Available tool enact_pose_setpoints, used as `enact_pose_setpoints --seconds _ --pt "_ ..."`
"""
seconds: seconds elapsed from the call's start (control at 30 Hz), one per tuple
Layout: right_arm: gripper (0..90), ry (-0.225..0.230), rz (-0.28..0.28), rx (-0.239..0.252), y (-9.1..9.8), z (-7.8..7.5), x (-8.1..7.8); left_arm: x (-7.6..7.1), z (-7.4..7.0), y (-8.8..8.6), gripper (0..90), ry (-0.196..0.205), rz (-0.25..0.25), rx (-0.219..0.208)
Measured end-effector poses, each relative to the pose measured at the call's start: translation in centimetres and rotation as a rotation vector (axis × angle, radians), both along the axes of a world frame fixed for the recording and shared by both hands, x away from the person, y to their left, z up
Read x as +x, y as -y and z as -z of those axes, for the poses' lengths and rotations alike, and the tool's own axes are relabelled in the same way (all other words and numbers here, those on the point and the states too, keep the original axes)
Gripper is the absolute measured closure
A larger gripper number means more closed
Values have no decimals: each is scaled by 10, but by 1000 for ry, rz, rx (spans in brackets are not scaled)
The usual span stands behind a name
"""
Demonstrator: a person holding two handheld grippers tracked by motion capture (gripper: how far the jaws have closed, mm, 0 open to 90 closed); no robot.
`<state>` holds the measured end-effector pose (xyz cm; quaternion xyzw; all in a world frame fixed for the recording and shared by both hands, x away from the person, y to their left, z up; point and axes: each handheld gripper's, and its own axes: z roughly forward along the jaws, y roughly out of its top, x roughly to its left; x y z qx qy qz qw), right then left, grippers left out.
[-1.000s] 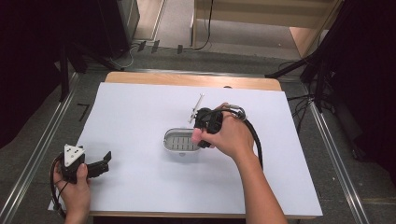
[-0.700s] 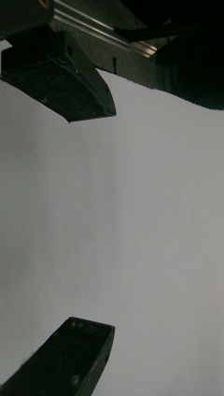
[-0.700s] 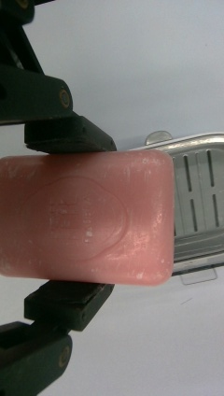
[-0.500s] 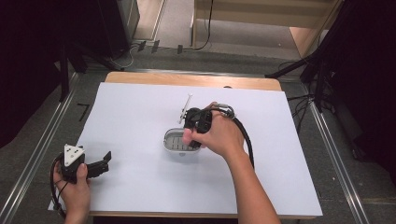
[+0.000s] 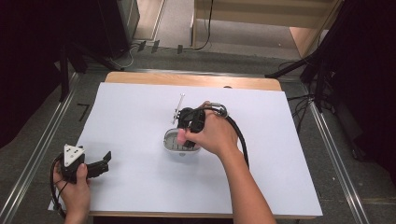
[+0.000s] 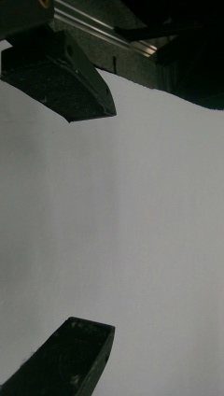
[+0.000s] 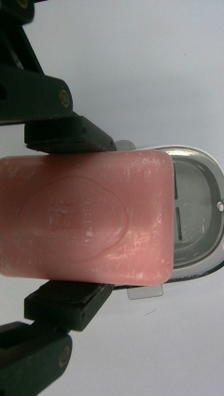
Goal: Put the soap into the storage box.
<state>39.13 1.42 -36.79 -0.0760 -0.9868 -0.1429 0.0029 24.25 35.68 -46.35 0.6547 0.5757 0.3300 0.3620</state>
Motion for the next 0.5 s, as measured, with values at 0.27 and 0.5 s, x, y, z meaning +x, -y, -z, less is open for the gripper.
enact_pose_setpoints --seconds 0.27,0.5 --pt "388 4 -10 0 -6 1 0 0 0 0 1 -3 0 1" --pt "388 7 -17 -2 -10 4 1 0 0 0 1 -8 1 1"
